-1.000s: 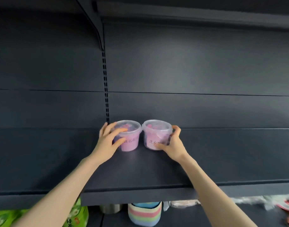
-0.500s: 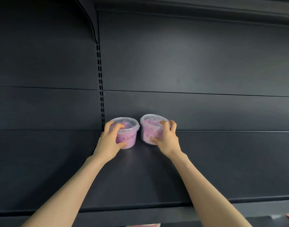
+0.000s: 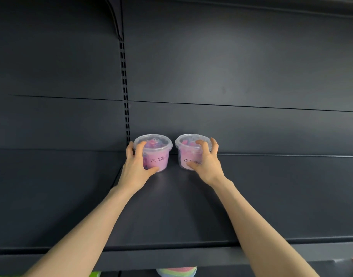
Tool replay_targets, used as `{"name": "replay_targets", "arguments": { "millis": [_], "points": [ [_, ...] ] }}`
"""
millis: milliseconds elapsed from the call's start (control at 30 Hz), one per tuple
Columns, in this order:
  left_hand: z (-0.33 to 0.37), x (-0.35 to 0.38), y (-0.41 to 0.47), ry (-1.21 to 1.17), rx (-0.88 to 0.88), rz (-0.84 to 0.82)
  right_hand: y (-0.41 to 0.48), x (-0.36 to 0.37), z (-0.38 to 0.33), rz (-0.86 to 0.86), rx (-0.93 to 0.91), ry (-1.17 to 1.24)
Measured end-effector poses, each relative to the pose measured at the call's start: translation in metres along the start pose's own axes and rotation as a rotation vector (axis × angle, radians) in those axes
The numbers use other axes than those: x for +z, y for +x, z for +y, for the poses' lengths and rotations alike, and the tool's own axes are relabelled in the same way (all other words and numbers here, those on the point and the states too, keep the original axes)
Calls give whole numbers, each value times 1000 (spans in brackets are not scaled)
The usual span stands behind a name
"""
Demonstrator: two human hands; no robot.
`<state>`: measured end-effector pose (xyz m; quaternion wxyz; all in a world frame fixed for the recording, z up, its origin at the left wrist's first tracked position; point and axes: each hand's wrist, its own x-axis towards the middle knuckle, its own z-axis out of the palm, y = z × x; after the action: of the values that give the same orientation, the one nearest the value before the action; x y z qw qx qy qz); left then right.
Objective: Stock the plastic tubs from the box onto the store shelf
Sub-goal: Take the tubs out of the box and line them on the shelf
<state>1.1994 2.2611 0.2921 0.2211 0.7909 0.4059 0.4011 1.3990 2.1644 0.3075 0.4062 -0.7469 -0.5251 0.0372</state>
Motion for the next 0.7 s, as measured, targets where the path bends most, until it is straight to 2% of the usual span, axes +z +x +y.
{"name": "replay_targets", "arguments": {
  "millis": [200, 400, 567, 700],
  "points": [
    [3, 2, -3, 92, -46, -46, 1, 2, -2, -73, 35, -83],
    [29, -22, -32, 408, -81, -133, -32, -28, -14, -124, 36, -193],
    [82, -48, -98, 249, 149, -10, -110, -69, -19, -14, -63, -162],
    [125, -34, -185, 325, 464, 73, -190, -102, 4, 80, -136, -126]
  ]
}}
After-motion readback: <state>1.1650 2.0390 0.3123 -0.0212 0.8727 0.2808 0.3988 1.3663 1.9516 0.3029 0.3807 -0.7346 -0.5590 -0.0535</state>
